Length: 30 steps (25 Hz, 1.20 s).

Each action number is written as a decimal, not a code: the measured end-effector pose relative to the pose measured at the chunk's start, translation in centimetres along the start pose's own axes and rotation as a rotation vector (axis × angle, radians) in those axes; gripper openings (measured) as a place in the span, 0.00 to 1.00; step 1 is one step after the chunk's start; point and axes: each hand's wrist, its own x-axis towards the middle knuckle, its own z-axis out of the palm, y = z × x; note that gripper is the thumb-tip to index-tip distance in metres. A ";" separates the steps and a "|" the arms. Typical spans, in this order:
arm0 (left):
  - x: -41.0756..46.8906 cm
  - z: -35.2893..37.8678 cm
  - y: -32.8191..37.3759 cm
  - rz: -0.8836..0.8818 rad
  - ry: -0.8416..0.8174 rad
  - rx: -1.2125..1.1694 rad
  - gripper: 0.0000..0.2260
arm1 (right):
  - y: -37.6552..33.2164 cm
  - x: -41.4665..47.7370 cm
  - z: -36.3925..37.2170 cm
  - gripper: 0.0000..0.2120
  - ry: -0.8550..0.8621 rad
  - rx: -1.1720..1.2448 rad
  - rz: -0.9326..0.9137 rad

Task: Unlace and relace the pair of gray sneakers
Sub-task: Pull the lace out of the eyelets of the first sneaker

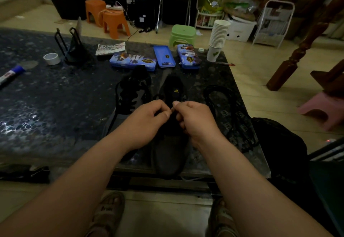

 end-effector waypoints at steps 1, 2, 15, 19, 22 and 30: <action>0.0 0.1 0.0 -0.034 0.014 -0.067 0.08 | 0.0 0.1 -0.3 0.13 0.007 -0.054 -0.040; 0.1 0.2 0.0 -0.059 0.032 -0.126 0.08 | 0.1 0.1 -0.7 0.12 0.005 -0.117 -0.082; 4.0 2.8 1.0 -0.063 0.196 0.323 0.10 | -1.2 4.1 -3.2 0.17 0.167 -0.381 -0.074; 4.2 2.7 0.9 -0.028 0.170 0.183 0.08 | -0.9 5.0 -3.5 0.12 0.198 -0.513 -0.117; 4.2 1.6 1.2 -0.149 0.312 -0.210 0.09 | -0.8 5.1 -4.9 0.12 0.199 -0.500 -0.137; -0.3 -3.4 -0.9 -0.279 0.395 0.495 0.10 | -0.5 3.4 -5.0 0.12 -0.038 -0.134 0.075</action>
